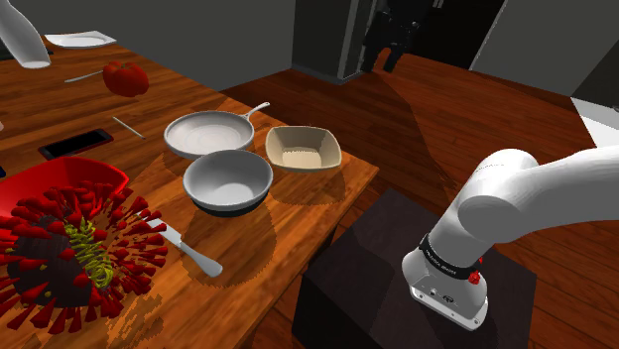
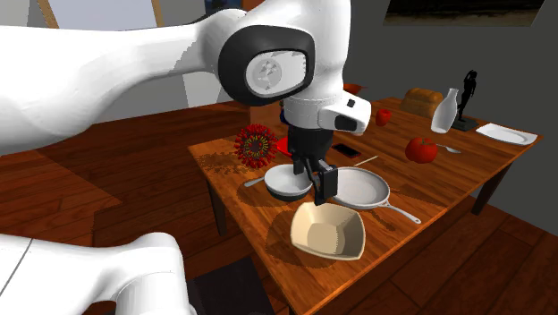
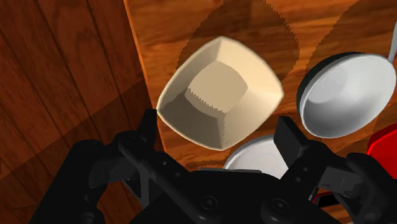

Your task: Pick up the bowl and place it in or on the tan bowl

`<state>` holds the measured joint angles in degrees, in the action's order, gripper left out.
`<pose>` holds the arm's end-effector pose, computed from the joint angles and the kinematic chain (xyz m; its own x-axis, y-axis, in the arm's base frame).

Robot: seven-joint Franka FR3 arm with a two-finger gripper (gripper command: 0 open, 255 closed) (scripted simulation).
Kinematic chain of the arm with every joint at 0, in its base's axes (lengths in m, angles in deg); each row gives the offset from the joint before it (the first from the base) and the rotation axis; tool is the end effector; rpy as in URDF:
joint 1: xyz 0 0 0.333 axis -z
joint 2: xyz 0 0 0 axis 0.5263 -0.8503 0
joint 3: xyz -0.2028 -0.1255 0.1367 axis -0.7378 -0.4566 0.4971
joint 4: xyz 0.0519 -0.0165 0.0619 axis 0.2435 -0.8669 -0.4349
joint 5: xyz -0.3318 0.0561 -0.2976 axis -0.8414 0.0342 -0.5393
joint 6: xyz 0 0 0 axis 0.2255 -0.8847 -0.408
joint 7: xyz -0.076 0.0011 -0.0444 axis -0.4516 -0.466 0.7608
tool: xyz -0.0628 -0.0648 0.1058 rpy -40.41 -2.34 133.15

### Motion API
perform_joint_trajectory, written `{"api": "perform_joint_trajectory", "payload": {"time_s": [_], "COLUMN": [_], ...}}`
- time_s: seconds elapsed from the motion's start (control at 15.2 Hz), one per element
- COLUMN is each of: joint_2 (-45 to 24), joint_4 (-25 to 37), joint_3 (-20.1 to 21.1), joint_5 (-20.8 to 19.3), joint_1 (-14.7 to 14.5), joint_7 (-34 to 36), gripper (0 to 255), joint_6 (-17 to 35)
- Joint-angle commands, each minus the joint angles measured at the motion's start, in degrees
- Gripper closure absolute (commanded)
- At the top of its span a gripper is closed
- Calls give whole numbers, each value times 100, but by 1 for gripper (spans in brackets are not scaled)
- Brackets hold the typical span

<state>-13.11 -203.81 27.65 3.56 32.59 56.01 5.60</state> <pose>0.3937 -0.0110 0.5630 0.9911 -0.0752 0.1096 -0.0605 -0.9894 -0.1321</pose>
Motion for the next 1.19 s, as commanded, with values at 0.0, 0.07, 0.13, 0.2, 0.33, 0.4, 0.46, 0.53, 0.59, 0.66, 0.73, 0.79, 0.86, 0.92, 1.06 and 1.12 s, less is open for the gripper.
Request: {"api": "perform_joint_trajectory", "payload": {"time_s": [0.0, 0.07, 0.13, 0.2, 0.33, 0.4, 0.46, 0.53, 0.59, 0.66, 0.73, 0.79, 0.86, 0.92, 1.06, 1.12], "joint_2": [0, -48, -103, -166, -313, -398, -491, -592, -700, -815, -938, -1068, -1205, -1349, -1656, -1818], "joint_4": [0, -105, -204, -295, -459, -530, -593, -650, -699, -740, -774, -800, -819, -829, -826, -813], "joint_3": [0, 68, 136, 205, 346, 417, 488, 560, 632, 704, 776, 847, 918, 989, 1130, 1199], "joint_5": [0, 79, 159, 239, 399, 480, 560, 640, 720, 799, 877, 954, 1029, 1103, 1245, 1312], "joint_1": [0, -35, -71, -109, -188, -229, -271, -314, -358, -401, -446, -491, -536, -581, -667, -710], "joint_7": [0, 65, 128, 190, 308, 364, 419, 472, 523, 573, 621, 668, 713, 757, 841, 881], "gripper": [0, 0, 0, 0, 0, 0, 0, 0, 0, 0, 0, 0, 0, 0, 0, 0], "joint_6": [0, 156, 313, 473, 797, 962, 1128, 1296, 1465, 1634, 1804, 1975, 2146, 2317, 2656, 2824]}}
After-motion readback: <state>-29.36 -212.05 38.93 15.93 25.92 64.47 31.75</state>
